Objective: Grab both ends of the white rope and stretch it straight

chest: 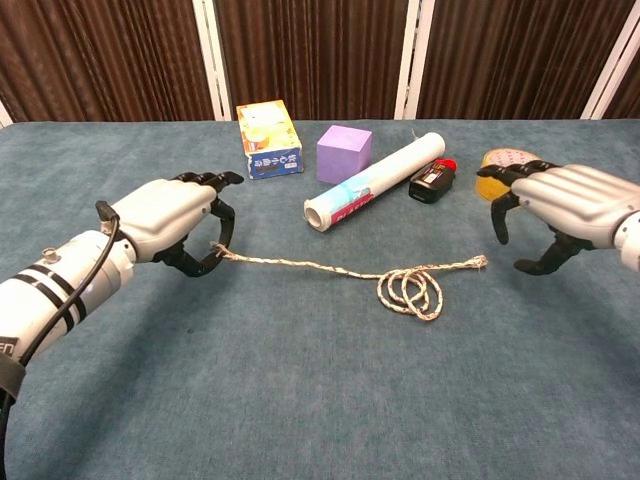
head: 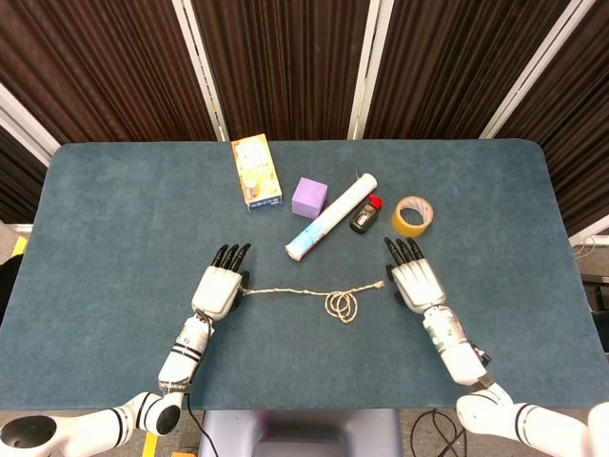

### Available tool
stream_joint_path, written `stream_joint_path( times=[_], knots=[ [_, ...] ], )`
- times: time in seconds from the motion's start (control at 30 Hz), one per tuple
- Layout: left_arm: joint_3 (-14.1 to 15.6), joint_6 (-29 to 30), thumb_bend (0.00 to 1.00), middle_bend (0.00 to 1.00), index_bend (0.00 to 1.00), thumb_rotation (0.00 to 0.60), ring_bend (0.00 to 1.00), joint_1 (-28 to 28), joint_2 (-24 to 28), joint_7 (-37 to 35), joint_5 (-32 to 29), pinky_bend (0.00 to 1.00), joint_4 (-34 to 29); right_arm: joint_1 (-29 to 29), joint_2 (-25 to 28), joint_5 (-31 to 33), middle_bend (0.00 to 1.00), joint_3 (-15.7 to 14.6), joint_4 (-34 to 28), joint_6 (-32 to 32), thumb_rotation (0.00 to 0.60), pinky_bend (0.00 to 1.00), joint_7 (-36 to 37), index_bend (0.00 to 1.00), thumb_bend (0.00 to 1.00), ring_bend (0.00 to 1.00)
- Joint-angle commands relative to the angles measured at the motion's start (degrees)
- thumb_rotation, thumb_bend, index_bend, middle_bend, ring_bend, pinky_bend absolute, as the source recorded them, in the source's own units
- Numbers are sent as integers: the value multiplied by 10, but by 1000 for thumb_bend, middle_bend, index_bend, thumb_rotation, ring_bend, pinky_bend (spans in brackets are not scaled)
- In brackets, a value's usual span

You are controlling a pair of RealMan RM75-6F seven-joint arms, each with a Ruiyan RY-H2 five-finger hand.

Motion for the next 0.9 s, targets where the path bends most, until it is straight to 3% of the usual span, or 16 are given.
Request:
stream_joint_path(
  times=[0.03,0.5,0.9],
  knots=[
    [0,-1,438,26,598,600,0,0,2,0,-2,84,-1,12,-19,9,83,2,18,-7,600,0,1,615,381,0],
    [3,-8,435,28,595,600,0,-2,9,-6,-3,84,-1,48,-66,48,87,11,74,-38,600,0,6,603,396,0],
    [5,-11,440,28,595,600,0,-3,16,-4,-7,84,-5,61,-76,67,112,9,78,-42,600,0,4,668,418,0]
  ],
)
